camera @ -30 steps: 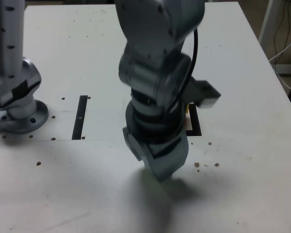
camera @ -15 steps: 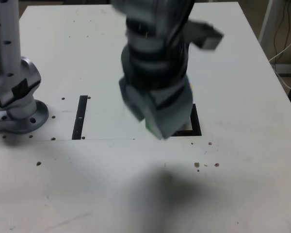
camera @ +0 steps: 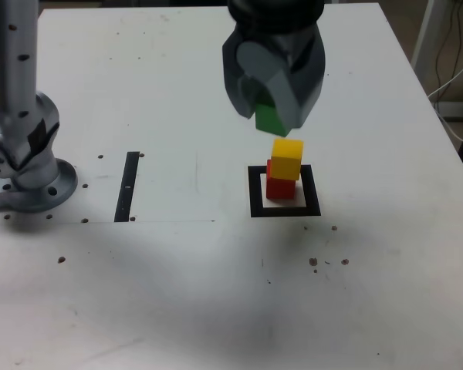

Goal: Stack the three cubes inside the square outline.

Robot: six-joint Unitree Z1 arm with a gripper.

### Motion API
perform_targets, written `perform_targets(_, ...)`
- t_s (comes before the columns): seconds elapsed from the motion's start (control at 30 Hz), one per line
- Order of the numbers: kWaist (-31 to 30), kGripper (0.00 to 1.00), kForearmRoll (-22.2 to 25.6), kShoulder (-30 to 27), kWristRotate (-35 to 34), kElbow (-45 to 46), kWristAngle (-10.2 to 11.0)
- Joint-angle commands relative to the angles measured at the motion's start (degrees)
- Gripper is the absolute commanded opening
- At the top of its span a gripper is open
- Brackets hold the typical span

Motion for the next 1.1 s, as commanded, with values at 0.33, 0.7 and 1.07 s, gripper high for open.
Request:
perform_targets(0.33, 6.7, 0.3, -0.1, 2.4, -5.8, -0.2, -4.0)
perform_targets(0.7, 7.3, 0.3, -0.7, 6.6, -6.0, -1.4, -4.5)
perform_targets(1.07, 7.8, 0.31, -1.7, 8.4, -5.9, -0.9, -4.8)
